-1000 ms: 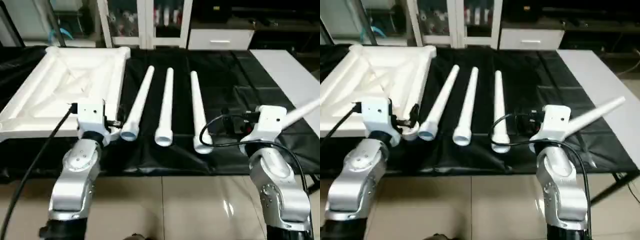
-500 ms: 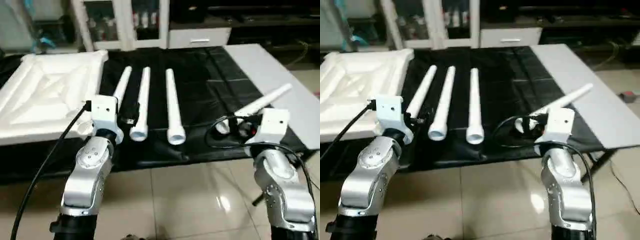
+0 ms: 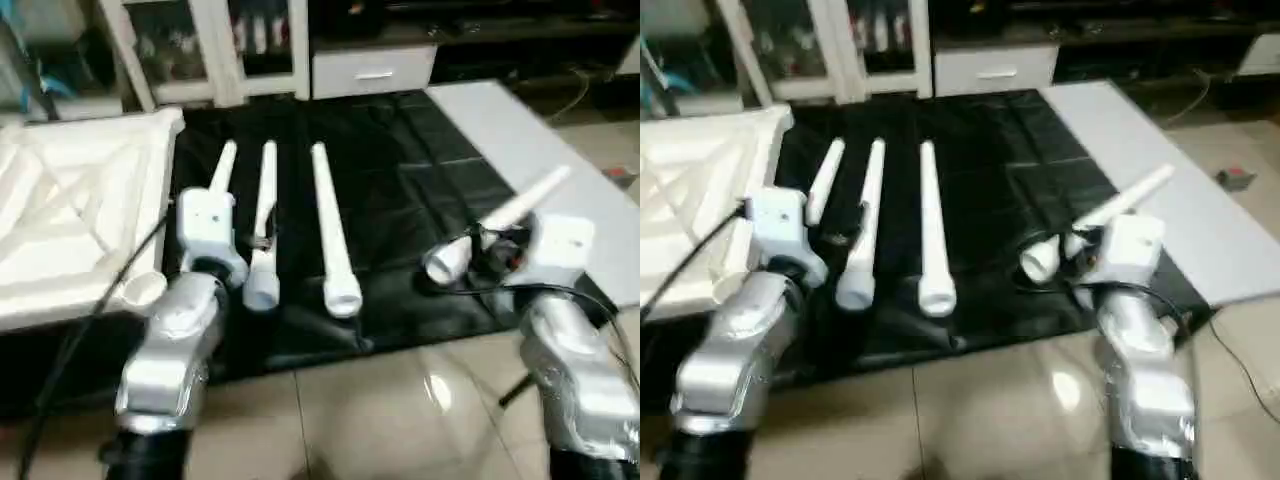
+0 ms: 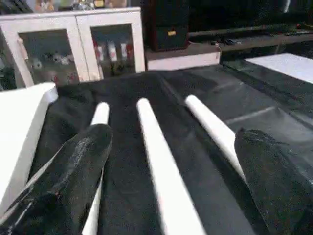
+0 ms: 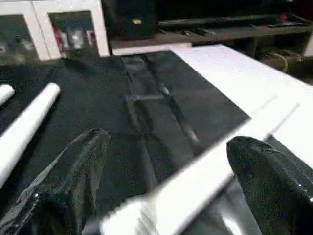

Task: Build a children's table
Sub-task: Move to table, then pick table leg

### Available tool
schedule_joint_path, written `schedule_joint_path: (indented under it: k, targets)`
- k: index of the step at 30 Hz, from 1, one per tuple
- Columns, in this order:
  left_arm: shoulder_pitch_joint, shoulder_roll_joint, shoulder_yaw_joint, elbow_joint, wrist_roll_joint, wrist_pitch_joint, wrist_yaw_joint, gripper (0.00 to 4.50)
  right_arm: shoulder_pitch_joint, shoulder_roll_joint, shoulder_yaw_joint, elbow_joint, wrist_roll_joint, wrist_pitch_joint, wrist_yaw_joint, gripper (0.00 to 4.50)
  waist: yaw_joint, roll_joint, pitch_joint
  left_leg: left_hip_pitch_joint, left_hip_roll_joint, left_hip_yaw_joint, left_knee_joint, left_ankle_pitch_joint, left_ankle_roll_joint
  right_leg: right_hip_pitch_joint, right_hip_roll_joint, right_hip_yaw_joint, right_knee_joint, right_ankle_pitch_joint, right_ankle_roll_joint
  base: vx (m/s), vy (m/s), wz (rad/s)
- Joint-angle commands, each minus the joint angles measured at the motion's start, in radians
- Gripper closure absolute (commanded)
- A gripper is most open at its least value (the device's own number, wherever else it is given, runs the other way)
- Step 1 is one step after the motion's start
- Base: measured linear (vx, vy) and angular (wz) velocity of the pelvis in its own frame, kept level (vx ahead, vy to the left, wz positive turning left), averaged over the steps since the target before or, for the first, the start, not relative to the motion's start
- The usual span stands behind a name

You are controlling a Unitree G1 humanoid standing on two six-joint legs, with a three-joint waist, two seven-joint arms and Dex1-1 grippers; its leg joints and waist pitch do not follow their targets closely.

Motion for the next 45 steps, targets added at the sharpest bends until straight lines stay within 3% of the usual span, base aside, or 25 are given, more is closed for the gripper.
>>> schedule_joint_path:
  k: [1,2,3,4,6,7,8,9,10,11,12,13,15,16,18,20,22,25,27,29,31,38,41,44,45]
  targets:
    - [-0.007,-0.01,-0.017,-0.007,-0.005,0.0,0.0,0.0,0.005,-0.019,-0.013,0.002,-0.011,0.005,0.002,0.25,-0.007,-0.022,-0.067,0.119,0.16,-0.097,-0.092,0.214,0.394,-0.089,-0.028,0.044,-0.054,0.095,0.037,0.171,-0.053,-0.07]
    - [-0.006,-0.01,-0.017,-0.007,-0.004,-0.001,0.0,0.0,0.005,-0.024,-0.008,0.003,-0.016,0.005,0.002,0.25,0.006,-0.046,-0.06,0.091,0.111,-0.058,-0.085,0.111,0.34,-0.054,-0.039,0.063,-0.119,0.153,-0.004,0.174,-0.087,0.06]
    - [-0.005,-0.01,-0.017,-0.007,-0.004,-0.001,-0.001,0.0,0.004,-0.034,0.001,0.004,-0.032,0.007,0.0,0.25,0.036,-0.108,-0.072,-0.002,-0.017,0.018,0.002,-0.114,0.236,0.084,-0.088,0.157,-0.213,0.099,-0.035,0.174,-0.087,0.06]
    - [-0.004,-0.011,-0.016,-0.009,-0.003,-0.001,-0.002,0.0,0.003,-0.034,-0.001,0.005,-0.037,0.008,-0.007,0.25,0.06,-0.089,-0.07,-0.095,0.001,-0.021,0.13,-0.099,0.196,0.16,-0.234,0.144,-0.245,-0.108,0.087,0.179,-0.108,0.17]
    - [-0.002,-0.011,-0.016,-0.01,-0.003,-0.001,-0.003,0.0,0.003,-0.032,-0.007,0.004,-0.038,0.009,-0.015,0.25,0.067,-0.079,-0.061,-0.11,0.017,-0.03,0.155,-0.062,0.099,0.137,-0.239,0.102,-0.257,-0.175,0.125,0.152,-0.079,0.34]
    - [0.002,-0.013,-0.015,-0.013,-0.005,-0.008,-0.004,0.0,0.003,-0.014,-0.035,0.002,-0.021,0.014,-0.034,0.25,0.062,-0.044,-0.064,-0.07,0.038,-0.025,0.111,0.018,-0.007,0.118,-0.178,0.093,-0.269,-0.242,-0.041,0.136,-0.04,0.46]
    - [0.004,-0.014,-0.015,-0.014,-0.006,-0.013,-0.004,0.0,0.002,-0.006,-0.048,0.002,-0.011,0.019,-0.041,0.25,0.067,-0.068,-0.043,-0.094,0.047,-0.013,0.084,0.062,0.011,0.125,-0.148,0.086,-0.277,-0.284,-0.144,0.153,0.005,0.2]
    - [0.005,-0.013,-0.016,-0.016,-0.008,-0.015,-0.007,0.0,0.002,-0.004,-0.053,0.001,-0.011,0.023,-0.047,0.25,0.088,-0.02,-0.053,-0.107,0.083,-0.013,-0.001,0.217,0.042,0.15,-0.107,0.034,-0.25,-0.186,-0.252,0.153,0.005,0.2]
    - [0.015,-0.008,-0.025,-0.028,-0.016,-0.018,-0.027,0.0,0.002,0.001,-0.076,-0.002,-0.012,0.043,-0.075,0.25,0.089,0.005,-0.06,-0.075,0.107,-0.014,-0.035,0.286,0.053,0.128,-0.067,0.007,-0.227,-0.096,-0.246,0.179,0.079,-0.01]
    - [0.015,-0.008,-0.025,-0.028,-0.016,-0.018,-0.027,0.0,0.002,0.001,-0.076,-0.002,-0.012,0.043,-0.075,0.25,0.06,0.03,-0.072,0.011,0.186,-0.081,-0.048,0.35,0.167,0.048,0.005,-0.019,-0.122,0.046,-0.186,0.205,0.108,0.05]
    - [0.023,-0.002,-0.034,-0.039,-0.024,-0.018,-0.049,0.0,0.001,-0.001,-0.085,-0.005,-0.016,0.061,-0.091,0.25,0.064,0.022,-0.092,0.065,0.229,-0.118,-0.017,0.581,0.231,-0.012,-0.03,0.026,-0.093,0.14,-0.139,0.205,0.108,0.05]
    - [0.035,0.011,-0.049,-0.058,-0.039,-0.028,-0.09,0.0,0.0,-0.004,-0.103,-0.012,-0.013,0.092,-0.106,0.11,0.073,0.016,-0.113,0.1,0.221,-0.143,0.026,1.094,0.211,-0.042,-0.054,0.069,-0.095,0.29,-0.06,0.158,0.096,0.07]
    - [0.042,0.022,-0.062,-0.072,-0.044,-0.041,-0.117,0.0,-0.001,-0.012,-0.111,-0.017,-0.02,0.113,-0.114,0.11,0.072,0.009,-0.111,0.112,0.185,-0.145,0.038,1.383,0.172,-0.052,-0.062,0.094,-0.116,0.34,0.004,0.05,0.1,-0.01]
    - [0.047,0.031,-0.072,-0.087,-0.053,-0.045,-0.141,0.0,-0.003,-0.02,-0.12,-0.021,-0.03,0.141,-0.124,0.11,0.096,-0.034,-0.094,0.008,0.083,-0.081,0.031,1.048,0.114,0.009,-0.058,0.105,-0.161,0.457,-0.012,-0.04,0.08,-0.06]
    - [0.047,0.042,-0.08,-0.106,-0.066,-0.048,-0.167,0.0,-0.011,-0.025,-0.134,-0.023,-0.034,0.175,-0.135,0.11,0.12,-0.037,-0.093,-0.053,0.058,-0.032,0.002,0.535,0.071,0.057,-0.074,0.101,-0.154,0.542,-0.073,0.0,0.0,0.0]
    - [0.044,0.056,-0.09,-0.123,-0.076,-0.05,-0.195,0.0,-0.022,-0.034,-0.146,-0.023,-0.041,0.214,-0.141,0.11,0.118,-0.03,-0.076,-0.062,0.081,-0.031,-0.028,0.217,0.02,0.062,-0.074,0.091,-0.166,0.397,-0.146,-0.04,-0.003,0.0]
    - [0.045,0.094,-0.123,-0.136,-0.08,-0.057,-0.258,0.0,-0.049,-0.054,-0.162,-0.006,-0.051,0.265,-0.151,0.11,0.103,-0.026,-0.055,-0.044,0.096,-0.028,-0.061,-0.09,-0.034,0.049,-0.057,0.086,-0.183,0.057,-0.225,-0.089,-0.003,0.02]
    - [0.056,0.129,-0.16,-0.148,-0.084,-0.058,-0.318,0.0,-0.073,-0.071,-0.179,0.037,-0.055,0.298,-0.168,0.11,0.086,-0.028,-0.035,-0.025,0.112,-0.013,-0.083,-0.389,-0.122,0.022,-0.061,0.087,-0.212,-0.295,-0.194,-0.112,-0.002,0.06]
    - [0.061,0.145,-0.176,-0.157,-0.089,-0.056,-0.352,0.0,-0.088,-0.084,-0.187,0.067,-0.051,0.309,-0.175,0.11,0.082,-0.032,-0.035,-0.009,0.112,-0.007,-0.083,-0.469,-0.164,0.005,-0.06,0.088,-0.228,-0.398,-0.139,-0.134,-0.006,0.04]
    - [0.066,0.18,-0.212,-0.194,-0.12,-0.035,-0.434,0.0,-0.135,-0.119,-0.201,0.16,-0.048,0.327,-0.183,0.11,0.075,-0.037,-0.043,-0.023,0.112,-0.01,-0.091,-0.42,-0.166,0.018,-0.06,0.086,-0.22,-0.323,-0.127,-0.077,0.01,-0.02]
    - [0.062,0.209,-0.237,-0.227,-0.147,-0.008,-0.491,0.0,-0.172,-0.14,-0.21,0.227,-0.051,0.343,-0.194,0.11,0.072,-0.042,-0.049,-0.041,0.112,-0.005,-0.095,-0.33,-0.151,0.028,-0.059,0.083,-0.209,-0.188,-0.145,0.0,0.0,0.0]
    - [0.021,0.295,-0.3,-0.277,-0.146,0.021,-0.586,0.0,-0.314,-0.18,-0.216,0.416,-0.093,0.441,-0.218,0.11,0.059,-0.06,-0.048,-0.046,0.108,0.007,-0.084,-0.301,-0.125,0.015,-0.065,0.084,-0.217,-0.336,-0.156,0.0,0.0,0.0]
    - [0.003,0.291,-0.299,-0.285,-0.14,0.022,-0.586,0.0,-0.38,-0.176,-0.221,0.525,-0.056,0.42,-0.2,0.11,0.057,-0.072,-0.055,-0.058,0.112,0.014,-0.079,-0.228,-0.113,0.023,-0.066,0.081,-0.208,-0.217,-0.182,0.0,0.0,0.0]
    - [0.002,0.299,-0.299,-0.298,-0.142,0.031,-0.587,0.0,-0.424,-0.177,-0.219,0.603,-0.047,0.408,-0.193,0.11,0.064,-0.063,-0.054,-0.055,0.118,0.028,-0.079,-0.217,-0.099,0.016,-0.063,0.078,-0.204,-0.174,-0.215,0.0,0.0,0.0]
    - [0.006,0.308,-0.302,-0.31,-0.143,0.038,-0.59,0.0,-0.441,-0.17,-0.234,0.634,-0.035,0.413,-0.187,0.11,0.066,-0.076,-0.059,-0.054,0.122,0.032,-0.077,-0.224,-0.102,0.017,-0.062,0.075,-0.198,-0.164,-0.214,0.0,0.0,0.0]
